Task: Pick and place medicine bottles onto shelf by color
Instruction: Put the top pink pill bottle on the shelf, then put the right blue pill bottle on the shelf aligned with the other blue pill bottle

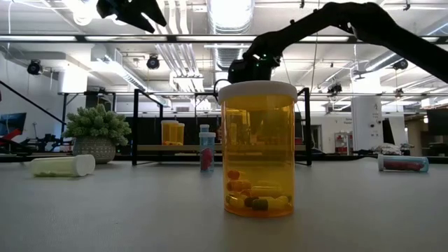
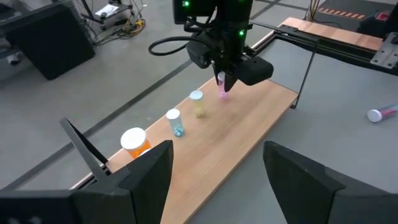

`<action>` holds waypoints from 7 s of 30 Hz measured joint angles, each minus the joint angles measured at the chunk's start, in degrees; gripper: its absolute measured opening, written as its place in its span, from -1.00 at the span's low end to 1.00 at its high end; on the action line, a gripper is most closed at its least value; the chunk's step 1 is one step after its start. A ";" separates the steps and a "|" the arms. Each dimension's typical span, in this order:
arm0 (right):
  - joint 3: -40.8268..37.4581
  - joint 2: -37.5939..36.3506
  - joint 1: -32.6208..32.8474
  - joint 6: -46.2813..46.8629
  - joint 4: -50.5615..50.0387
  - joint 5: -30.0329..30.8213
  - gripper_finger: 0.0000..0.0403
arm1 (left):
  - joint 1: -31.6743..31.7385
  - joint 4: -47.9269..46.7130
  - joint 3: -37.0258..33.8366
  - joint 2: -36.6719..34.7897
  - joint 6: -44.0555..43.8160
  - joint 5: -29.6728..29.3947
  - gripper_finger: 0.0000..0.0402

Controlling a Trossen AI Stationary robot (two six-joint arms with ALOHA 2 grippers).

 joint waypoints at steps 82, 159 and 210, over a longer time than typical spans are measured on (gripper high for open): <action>12.61 -0.61 0.28 5.67 -9.77 -0.01 -0.01 | 0.11 -0.14 -0.07 -0.06 0.44 1.85 0.16; -78.86 -64.05 33.29 50.79 11.03 0.27 -0.01 | -4.45 43.75 -0.11 14.51 -6.05 20.94 0.16; -90.18 -62.08 33.29 55.49 27.76 -0.59 -0.34 | -4.57 43.53 -0.11 14.51 -5.40 20.94 0.16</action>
